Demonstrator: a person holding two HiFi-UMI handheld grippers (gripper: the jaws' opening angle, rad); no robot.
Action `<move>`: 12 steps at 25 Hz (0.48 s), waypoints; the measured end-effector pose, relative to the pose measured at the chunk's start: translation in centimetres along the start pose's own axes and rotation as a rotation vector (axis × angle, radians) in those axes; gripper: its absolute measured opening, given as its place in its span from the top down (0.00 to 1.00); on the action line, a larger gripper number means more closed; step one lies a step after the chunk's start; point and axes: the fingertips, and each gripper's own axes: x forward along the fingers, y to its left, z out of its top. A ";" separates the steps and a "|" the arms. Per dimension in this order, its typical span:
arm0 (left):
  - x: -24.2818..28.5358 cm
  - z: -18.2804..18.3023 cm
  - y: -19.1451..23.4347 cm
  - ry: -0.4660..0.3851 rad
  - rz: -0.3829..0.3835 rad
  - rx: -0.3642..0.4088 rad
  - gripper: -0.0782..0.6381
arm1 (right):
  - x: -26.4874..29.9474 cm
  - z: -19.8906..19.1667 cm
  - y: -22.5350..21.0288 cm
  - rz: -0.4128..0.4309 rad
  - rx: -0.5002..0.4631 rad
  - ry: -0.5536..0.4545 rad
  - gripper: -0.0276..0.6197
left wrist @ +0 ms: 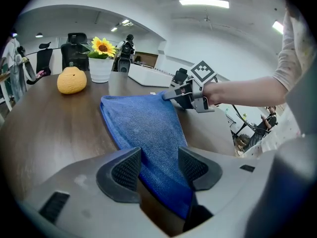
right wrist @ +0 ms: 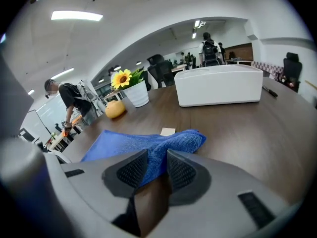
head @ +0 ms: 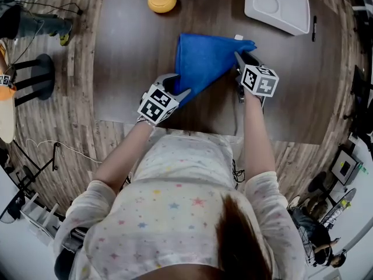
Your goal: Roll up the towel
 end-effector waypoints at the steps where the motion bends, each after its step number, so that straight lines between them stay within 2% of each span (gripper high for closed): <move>1: 0.1 0.1 0.1 -0.002 0.002 -0.005 0.60 | 0.3 0.2 0.1 -0.001 -0.024 0.013 0.78; 8: 1.1 0.7 0.0 -0.028 0.002 -0.044 0.60 | 2.4 2.2 0.3 -0.012 -0.206 0.049 0.89; 12: 2.4 1.9 -0.9 -0.048 -0.011 -0.065 0.60 | 3.8 4.5 0.0 0.006 -0.302 0.047 0.90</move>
